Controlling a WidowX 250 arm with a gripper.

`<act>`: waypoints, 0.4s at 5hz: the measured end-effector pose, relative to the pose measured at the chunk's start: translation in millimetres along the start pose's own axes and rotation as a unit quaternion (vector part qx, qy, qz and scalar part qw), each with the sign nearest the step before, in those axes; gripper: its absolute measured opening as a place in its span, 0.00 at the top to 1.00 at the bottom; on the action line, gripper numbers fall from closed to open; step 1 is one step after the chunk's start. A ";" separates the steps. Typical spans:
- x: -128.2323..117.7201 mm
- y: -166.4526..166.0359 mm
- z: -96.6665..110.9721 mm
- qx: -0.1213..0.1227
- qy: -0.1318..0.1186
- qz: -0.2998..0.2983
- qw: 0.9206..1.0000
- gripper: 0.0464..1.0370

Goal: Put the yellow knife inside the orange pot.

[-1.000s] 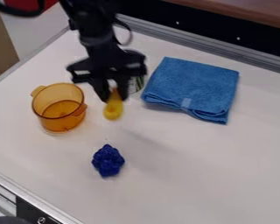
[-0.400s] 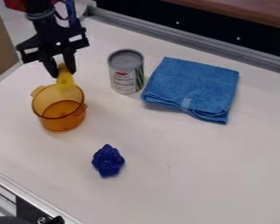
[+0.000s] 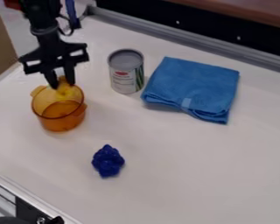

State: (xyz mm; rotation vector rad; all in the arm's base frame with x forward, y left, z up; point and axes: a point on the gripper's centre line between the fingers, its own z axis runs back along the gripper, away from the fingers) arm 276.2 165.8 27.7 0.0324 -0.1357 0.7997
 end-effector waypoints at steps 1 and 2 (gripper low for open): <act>-1.3 2.2 -4.4 0.008 0.007 -0.009 1.000 0.74; 0.0 2.6 -6.2 0.008 0.000 -0.012 1.000 0.74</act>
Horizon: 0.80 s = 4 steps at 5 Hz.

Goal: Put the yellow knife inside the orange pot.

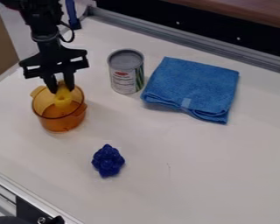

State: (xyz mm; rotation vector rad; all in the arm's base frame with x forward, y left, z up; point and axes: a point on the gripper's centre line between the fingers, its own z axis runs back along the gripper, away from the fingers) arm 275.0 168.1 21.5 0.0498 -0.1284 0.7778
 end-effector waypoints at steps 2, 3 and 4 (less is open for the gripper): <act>-8.6 0.9 -3.5 -0.002 0.036 -0.026 0.999 0.68; -10.0 2.6 -2.6 0.002 0.044 -0.033 0.998 0.39; -8.8 4.2 8.6 -0.007 0.076 -0.040 0.996 0.11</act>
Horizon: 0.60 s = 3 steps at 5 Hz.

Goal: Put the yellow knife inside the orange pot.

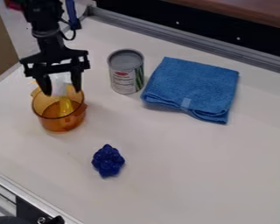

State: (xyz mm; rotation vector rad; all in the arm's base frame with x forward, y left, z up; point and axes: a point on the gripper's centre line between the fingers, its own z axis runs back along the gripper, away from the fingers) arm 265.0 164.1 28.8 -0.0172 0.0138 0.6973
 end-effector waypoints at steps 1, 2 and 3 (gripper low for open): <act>-2.2 2.7 15.4 -0.014 -0.004 -0.005 1.000 0.03; -7.3 1.0 32.2 -0.022 -0.008 -0.008 1.000 0.04; -26.1 -22.5 39.7 -0.005 -0.050 -0.069 0.996 0.04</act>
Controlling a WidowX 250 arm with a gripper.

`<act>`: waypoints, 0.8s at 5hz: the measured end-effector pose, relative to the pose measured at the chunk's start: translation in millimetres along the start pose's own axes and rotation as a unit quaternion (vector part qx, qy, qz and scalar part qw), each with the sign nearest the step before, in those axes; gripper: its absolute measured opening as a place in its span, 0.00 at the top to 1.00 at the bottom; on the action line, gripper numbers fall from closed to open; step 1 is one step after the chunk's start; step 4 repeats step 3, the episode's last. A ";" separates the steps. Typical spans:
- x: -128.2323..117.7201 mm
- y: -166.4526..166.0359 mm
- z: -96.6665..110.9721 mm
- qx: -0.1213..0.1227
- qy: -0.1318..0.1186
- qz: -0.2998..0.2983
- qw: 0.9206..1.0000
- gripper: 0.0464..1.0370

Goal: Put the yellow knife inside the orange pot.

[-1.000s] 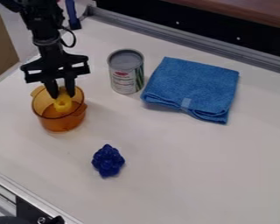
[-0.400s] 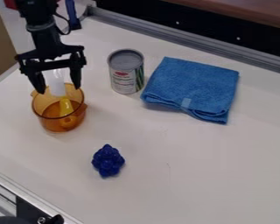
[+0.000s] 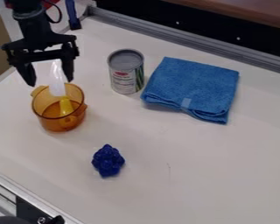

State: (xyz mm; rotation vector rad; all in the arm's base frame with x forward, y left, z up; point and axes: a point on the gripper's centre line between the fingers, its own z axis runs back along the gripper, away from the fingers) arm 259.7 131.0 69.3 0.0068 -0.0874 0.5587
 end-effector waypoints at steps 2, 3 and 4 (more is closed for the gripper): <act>-7.5 -66.8 -0.7 -0.020 -0.087 -0.093 0.992 0.04; -10.1 -99.8 -3.4 -0.037 -0.069 -0.112 0.991 0.04; -10.1 -99.8 -3.4 -0.037 -0.069 -0.112 0.991 0.04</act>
